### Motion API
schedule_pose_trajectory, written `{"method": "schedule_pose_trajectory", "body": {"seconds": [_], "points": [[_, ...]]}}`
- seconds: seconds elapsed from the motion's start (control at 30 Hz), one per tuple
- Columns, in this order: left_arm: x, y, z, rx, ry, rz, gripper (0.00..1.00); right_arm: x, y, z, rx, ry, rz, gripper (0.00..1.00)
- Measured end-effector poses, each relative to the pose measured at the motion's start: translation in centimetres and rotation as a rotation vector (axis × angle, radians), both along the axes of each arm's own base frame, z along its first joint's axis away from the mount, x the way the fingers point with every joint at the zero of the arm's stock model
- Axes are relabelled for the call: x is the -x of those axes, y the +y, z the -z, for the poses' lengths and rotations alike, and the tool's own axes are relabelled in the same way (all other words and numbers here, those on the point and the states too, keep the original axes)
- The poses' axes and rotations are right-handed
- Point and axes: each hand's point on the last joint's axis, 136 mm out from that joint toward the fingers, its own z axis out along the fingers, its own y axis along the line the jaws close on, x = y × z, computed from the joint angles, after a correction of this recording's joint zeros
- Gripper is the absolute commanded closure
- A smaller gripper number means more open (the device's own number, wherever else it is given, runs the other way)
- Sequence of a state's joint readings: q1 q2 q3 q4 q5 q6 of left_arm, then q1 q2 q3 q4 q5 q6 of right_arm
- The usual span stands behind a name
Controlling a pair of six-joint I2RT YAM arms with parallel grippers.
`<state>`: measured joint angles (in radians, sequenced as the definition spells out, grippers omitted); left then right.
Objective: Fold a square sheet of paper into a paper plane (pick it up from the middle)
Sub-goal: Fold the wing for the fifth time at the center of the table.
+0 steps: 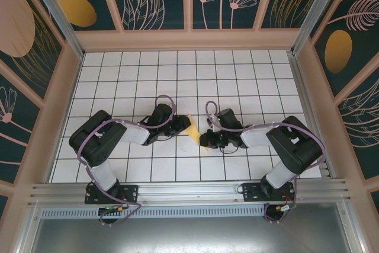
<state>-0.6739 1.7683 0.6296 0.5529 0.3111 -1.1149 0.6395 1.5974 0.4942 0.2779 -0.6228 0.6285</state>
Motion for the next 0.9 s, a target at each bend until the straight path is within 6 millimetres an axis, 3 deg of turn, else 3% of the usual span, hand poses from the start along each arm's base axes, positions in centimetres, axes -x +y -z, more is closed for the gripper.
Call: {"method": "schedule_pose_trajectory", "body": {"seconds": [0.23,0.47,0.57,0.73,0.9], "points": [[0.2,0.3,-1.1,-0.038,-0.042,0.017,0.5,-0.1,0.0,-0.1,-0.042,0.041,0.022,0.94],[-0.1,-0.2,-6.0,0.032,-0.142,0.022,0.48,-0.2,0.2,-0.1,-0.067,0.07,0.041,0.94],[0.6,-1.3,-6.8,0.056,-0.166,0.053,0.48,-0.3,0.3,-0.1,-0.073,0.081,0.05,0.94],[2.1,-4.2,-6.0,0.07,-0.152,0.135,0.49,-0.4,0.5,-0.1,-0.084,0.095,0.058,0.94],[2.2,-5.9,-3.3,0.053,-0.106,0.162,0.49,-0.4,0.6,-0.1,-0.089,0.101,0.062,0.94]]}}
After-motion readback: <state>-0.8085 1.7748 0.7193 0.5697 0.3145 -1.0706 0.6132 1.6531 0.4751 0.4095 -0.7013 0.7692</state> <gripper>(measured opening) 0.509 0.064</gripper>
